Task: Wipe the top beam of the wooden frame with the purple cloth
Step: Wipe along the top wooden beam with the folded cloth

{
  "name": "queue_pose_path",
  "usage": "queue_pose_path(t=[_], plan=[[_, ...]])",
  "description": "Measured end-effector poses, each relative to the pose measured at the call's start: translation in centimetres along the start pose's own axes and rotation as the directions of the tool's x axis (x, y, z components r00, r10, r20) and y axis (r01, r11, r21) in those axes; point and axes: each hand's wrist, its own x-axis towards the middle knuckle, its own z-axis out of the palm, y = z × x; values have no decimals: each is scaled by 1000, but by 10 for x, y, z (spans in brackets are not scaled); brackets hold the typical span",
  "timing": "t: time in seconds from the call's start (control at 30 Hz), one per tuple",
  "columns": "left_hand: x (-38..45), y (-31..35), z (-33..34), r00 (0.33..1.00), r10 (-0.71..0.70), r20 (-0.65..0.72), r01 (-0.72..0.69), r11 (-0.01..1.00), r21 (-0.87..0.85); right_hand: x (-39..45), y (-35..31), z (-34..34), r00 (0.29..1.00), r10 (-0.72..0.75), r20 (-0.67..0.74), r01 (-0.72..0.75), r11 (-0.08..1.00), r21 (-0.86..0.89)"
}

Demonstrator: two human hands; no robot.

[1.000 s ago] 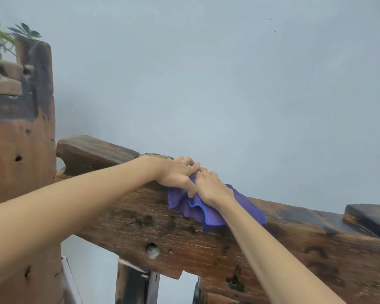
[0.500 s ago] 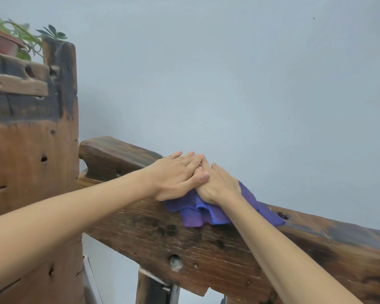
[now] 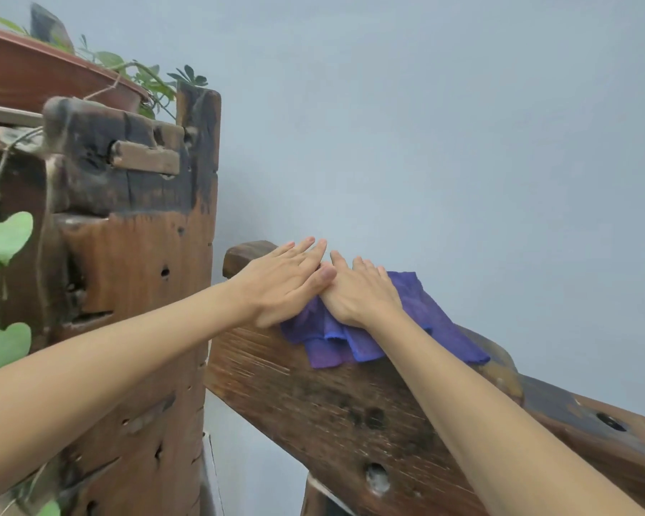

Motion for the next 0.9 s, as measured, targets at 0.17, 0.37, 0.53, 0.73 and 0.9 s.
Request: queue_pose_path(t=[0.17,0.37,0.53,0.73,0.9], plan=[[-5,-24,-4,996,-62,-60,65,997,46,24,-19,1,999,-37,20,36,998,45],[-6,-47,-6,988,-121,-95,127,990,59,46,-37,0,999,-53,10,52,994,94],[-4,-65,-12,983,-176,-56,178,983,42,67,-54,0,997,-72,35,66,987,147],[-11,-88,-9,963,-267,-41,241,916,-322,96,-81,3,991,-124,44,114,976,186],[-24,-109,2,943,-324,-77,253,846,-470,117,-105,5,984,-171,54,157,965,208]])
